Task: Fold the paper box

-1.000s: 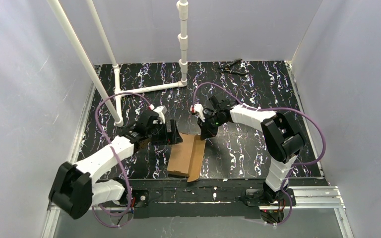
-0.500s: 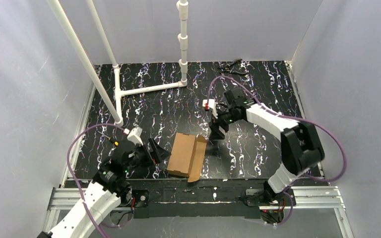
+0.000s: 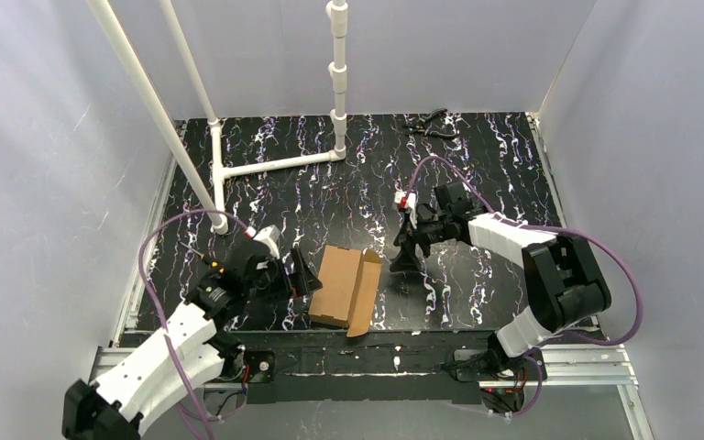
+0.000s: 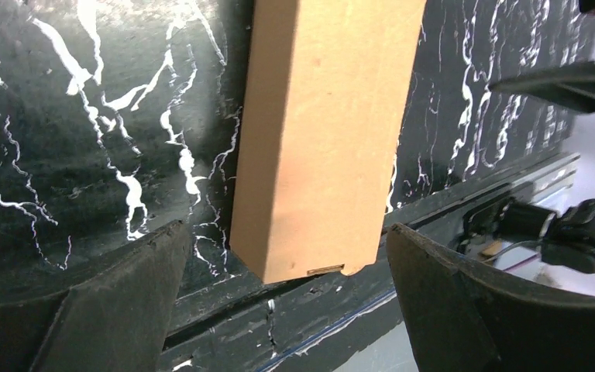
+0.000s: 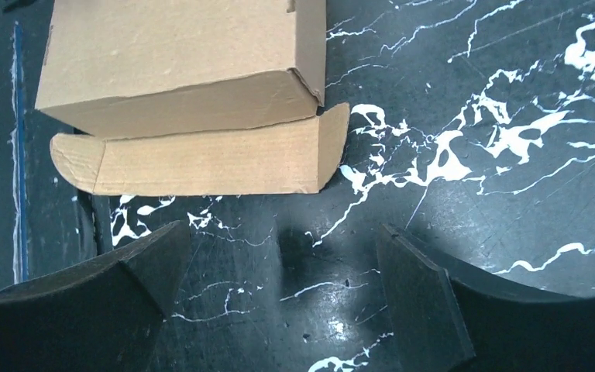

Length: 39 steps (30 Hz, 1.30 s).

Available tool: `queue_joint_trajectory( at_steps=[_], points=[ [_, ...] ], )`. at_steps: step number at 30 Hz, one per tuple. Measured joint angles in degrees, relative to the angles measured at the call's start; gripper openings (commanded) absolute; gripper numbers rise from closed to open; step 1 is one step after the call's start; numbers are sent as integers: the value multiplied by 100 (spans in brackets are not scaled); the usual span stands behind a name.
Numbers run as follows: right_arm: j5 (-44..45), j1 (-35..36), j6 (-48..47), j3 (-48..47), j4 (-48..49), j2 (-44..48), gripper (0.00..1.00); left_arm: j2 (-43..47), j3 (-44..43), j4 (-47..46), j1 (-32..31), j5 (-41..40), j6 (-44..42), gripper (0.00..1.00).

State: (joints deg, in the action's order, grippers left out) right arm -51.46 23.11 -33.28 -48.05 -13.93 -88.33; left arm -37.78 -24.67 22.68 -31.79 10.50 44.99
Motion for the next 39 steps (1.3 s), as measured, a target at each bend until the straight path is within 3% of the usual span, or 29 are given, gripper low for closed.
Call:
queue_joint_trajectory(
  at_steps=[7, 14, 18, 24, 27, 32, 39],
  points=[
    [31, 0, 916, 83, 748, -214, 97, -1408, -1609, 553, -1467, -1462, -365, 98],
    [-9, -59, 866, 13, 638, -160, 98, -2636, -2918, 1106, -2435, -2931, -487, 98],
    [-136, -179, 466, -37, 258, -26, 98, -2562, -2761, 1021, -2570, -3132, -273, 98],
    [-459, -514, -1113, -319, -1093, 79, 98, -846, -1202, 457, -2568, -3040, 138, 98],
    [-529, -883, -2168, -398, -1934, 155, 98, -330, -1005, 407, -2568, -2966, 216, 98],
    [-293, -1287, -3119, -398, -2717, 227, 98, -623, -1123, 260, -2570, -2710, 55, 98],
    [-229, -2096, -3705, -319, -3147, 433, 98, -1360, -1600, 282, -2570, -2310, -507, 98]
  ],
)
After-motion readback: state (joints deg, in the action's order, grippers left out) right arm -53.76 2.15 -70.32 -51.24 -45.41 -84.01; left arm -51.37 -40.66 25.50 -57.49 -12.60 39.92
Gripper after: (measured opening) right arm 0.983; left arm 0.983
